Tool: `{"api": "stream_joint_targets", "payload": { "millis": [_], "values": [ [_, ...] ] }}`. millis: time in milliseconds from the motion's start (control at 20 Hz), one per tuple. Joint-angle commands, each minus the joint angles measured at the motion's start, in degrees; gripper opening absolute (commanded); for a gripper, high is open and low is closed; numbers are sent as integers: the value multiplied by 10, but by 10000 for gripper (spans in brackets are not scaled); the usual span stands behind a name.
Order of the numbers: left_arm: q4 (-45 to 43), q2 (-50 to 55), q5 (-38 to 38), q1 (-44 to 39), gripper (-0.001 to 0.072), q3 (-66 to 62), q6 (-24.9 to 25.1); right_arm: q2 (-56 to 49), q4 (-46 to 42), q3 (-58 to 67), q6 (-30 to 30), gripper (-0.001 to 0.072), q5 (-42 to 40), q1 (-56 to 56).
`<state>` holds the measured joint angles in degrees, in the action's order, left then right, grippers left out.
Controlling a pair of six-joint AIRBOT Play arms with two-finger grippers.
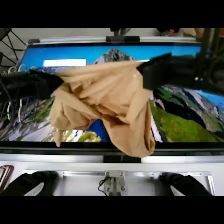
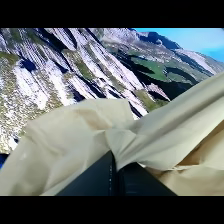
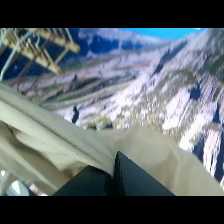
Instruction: Fold the shirts.
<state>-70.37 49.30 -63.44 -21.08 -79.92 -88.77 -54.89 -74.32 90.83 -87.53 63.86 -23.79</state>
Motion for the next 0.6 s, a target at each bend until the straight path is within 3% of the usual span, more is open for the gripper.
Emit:
{"api": "stream_joint_targets", "payload": {
  "millis": [0,150,250,400,450,500,550],
  "values": [
    [-33,12,-29,0,49,22,-10,-10,-2,5,8,65,-111,0],
    [-34,32,-10,0,49,130,-19,-103,-6,5,45,65,-43,0],
    [-26,47,41,0,49,199,-50,-190,49,5,80,66,-40,0],
    [-16,72,103,0,50,259,-50,-317,131,5,103,81,-56,0],
    [-17,82,111,0,50,265,-50,-348,145,5,101,208,-56,1],
    [-17,95,115,0,50,267,-50,-370,152,5,95,410,-52,1],
    [-17,106,117,0,50,267,-49,-383,149,5,92,461,-46,2]
  ]
}}
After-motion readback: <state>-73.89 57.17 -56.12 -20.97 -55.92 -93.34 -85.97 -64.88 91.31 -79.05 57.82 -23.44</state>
